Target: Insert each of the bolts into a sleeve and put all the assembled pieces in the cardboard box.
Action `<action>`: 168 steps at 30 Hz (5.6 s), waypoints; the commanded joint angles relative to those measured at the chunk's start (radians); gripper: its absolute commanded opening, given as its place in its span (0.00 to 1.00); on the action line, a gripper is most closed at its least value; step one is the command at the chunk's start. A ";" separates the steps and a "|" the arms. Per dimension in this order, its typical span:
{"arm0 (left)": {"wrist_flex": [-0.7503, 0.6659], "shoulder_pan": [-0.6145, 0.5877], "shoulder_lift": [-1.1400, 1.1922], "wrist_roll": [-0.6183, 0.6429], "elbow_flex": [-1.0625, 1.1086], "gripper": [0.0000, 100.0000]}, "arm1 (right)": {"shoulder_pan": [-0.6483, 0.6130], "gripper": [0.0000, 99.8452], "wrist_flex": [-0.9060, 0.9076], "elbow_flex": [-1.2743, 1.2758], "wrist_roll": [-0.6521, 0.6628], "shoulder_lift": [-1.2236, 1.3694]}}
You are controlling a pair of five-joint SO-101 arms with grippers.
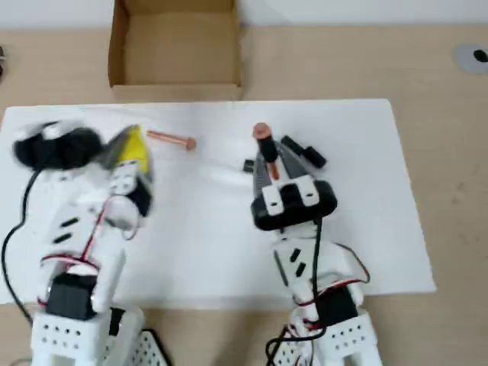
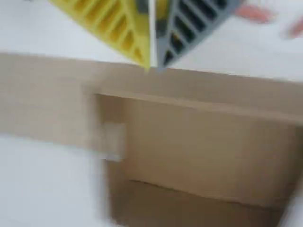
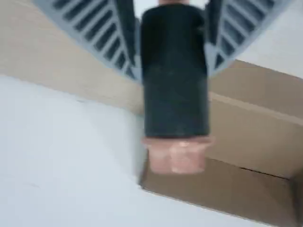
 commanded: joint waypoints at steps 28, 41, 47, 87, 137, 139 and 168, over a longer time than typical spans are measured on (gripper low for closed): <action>-0.163 -0.413 -0.369 -0.003 0.528 0.01 | -0.036 0.01 -0.299 -0.680 0.012 0.920; -0.157 -0.404 -0.369 -0.003 0.528 0.01 | -0.038 0.01 -0.410 -1.156 0.015 1.534; -0.155 -0.404 -0.369 -0.003 0.528 0.01 | -0.077 0.01 -0.411 -1.360 0.080 1.788; 0.115 -0.264 -0.369 -0.003 0.528 0.01 | 0.008 0.21 0.176 -2.970 0.169 3.020; 0.617 -0.258 -0.180 -0.241 0.083 0.15 | -0.076 0.22 1.516 -1.709 0.043 1.480; 0.609 -0.258 -0.084 -0.241 0.037 0.15 | -0.084 0.22 1.504 -1.577 0.044 1.377; 0.407 -0.250 0.872 0.477 -0.377 0.15 | 0.137 0.22 0.884 -1.222 0.907 1.646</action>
